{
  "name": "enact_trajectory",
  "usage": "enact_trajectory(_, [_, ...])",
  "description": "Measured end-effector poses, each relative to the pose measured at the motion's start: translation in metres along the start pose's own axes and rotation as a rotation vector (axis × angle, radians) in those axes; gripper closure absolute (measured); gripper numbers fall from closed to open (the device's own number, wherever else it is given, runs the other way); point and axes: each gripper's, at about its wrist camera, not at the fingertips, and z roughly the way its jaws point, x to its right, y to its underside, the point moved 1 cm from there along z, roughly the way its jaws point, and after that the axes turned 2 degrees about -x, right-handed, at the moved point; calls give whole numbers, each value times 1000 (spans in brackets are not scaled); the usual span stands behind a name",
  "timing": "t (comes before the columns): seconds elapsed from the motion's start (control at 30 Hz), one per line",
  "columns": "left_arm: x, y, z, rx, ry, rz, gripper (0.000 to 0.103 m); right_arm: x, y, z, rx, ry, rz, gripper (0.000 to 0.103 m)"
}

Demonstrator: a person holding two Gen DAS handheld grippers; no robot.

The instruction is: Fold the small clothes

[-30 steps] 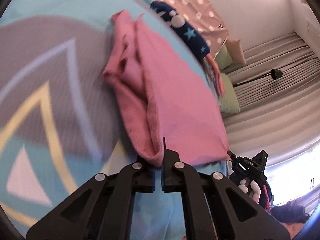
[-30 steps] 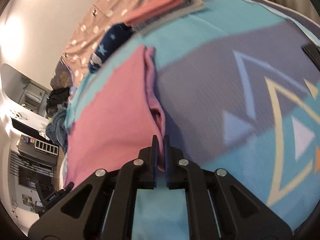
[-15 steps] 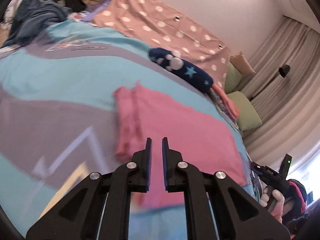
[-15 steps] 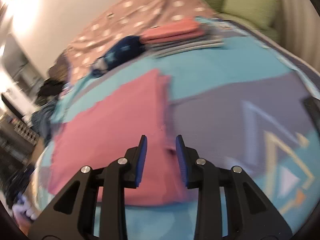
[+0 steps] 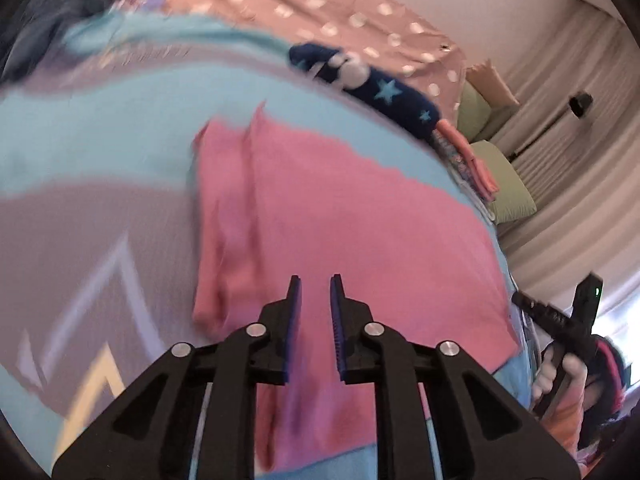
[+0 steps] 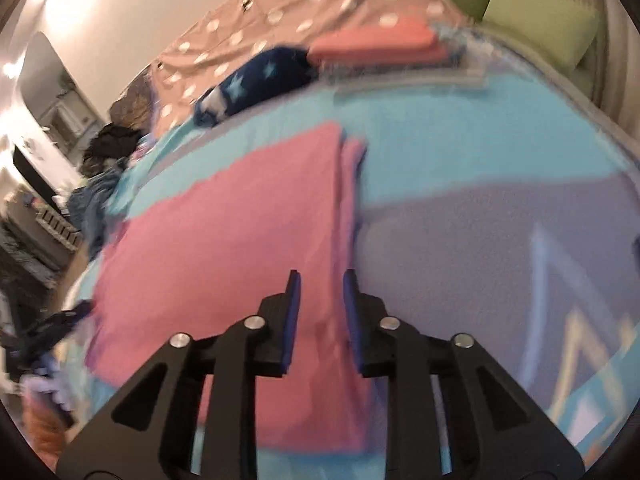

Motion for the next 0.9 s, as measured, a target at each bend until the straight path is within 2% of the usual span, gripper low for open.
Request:
enact_trajectory(0.13, [54,-28,22,-27,86,122,83,18,11,-4,-13,-10,42,77])
enact_trajectory(0.2, [98,-41,52,-91,148,225,81,27,25,-3,-31,-33,65,77])
enact_trajectory(0.3, [166,-47,103,-196,238,349,81,43,46,-14,-54,-112,128,77])
enact_trajectory(0.37, [206,-46,139,-270,284,417,81,48,61,-24,-68,-166,155,71])
enact_trajectory(0.43, [242,-38,175,-353,320,463,81,50,72,-35,-75,-197,168,53])
enact_trajectory(0.5, [271,-31,210,-411,309,496,81,46,83,-42,-98,-224,148,47])
enact_trajectory(0.57, [287,-33,242,-448,283,511,81,39,90,-43,-114,-241,117,47])
enact_trajectory(0.67, [297,-37,272,-477,266,492,81,37,88,-32,-109,-280,121,43])
enact_trajectory(0.7, [297,-40,280,-479,283,475,81,38,85,-27,-105,-294,135,44])
enact_trajectory(0.77, [298,-44,298,-506,297,414,81,36,77,-17,-102,-282,143,65])
enact_trajectory(0.8, [297,-43,302,-512,303,382,82,36,75,-12,-115,-257,152,94])
enact_trajectory(0.9, [293,-42,306,-492,306,362,87,40,80,-13,-138,-274,199,99])
